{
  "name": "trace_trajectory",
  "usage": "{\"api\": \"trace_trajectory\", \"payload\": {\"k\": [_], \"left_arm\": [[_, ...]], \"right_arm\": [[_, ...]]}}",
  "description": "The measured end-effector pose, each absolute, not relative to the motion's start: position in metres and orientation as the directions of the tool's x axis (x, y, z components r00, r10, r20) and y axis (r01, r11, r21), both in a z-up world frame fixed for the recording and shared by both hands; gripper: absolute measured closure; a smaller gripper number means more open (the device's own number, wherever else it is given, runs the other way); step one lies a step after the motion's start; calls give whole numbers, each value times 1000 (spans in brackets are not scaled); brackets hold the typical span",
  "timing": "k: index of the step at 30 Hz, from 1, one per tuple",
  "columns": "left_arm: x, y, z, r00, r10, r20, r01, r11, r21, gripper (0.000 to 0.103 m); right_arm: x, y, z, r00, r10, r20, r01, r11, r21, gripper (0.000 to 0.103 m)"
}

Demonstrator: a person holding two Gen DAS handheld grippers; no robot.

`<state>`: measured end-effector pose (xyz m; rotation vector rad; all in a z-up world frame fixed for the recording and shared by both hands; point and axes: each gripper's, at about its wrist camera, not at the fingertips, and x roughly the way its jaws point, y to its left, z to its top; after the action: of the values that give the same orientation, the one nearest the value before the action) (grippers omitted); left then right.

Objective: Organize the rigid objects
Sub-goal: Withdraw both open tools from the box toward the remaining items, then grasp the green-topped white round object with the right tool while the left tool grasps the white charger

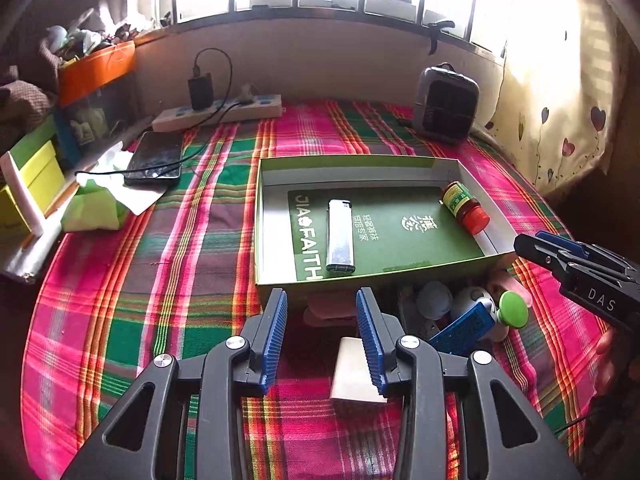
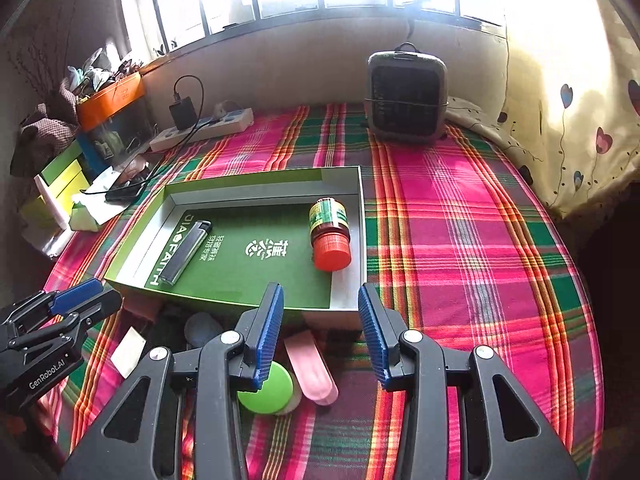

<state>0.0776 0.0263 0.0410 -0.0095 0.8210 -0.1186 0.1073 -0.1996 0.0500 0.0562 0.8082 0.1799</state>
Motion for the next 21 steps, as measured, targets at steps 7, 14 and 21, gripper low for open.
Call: {"api": "trace_trajectory", "payload": {"k": [7,14,21], "left_arm": [[62,43,37,675,-107,-730,71,994,-80,64],[48,53,29,663,-145,-734,77,989,-125,61],[41,57,17,634,-213,-744,103,976,-191,59]], "right_arm": [[90,-216,48,685,163,-710,-104,987,126,62],[73,-227,41,684,175,-708,-98,984,149,53],[61,-235,27,665,199,-720,-100,979,178,51]]}}
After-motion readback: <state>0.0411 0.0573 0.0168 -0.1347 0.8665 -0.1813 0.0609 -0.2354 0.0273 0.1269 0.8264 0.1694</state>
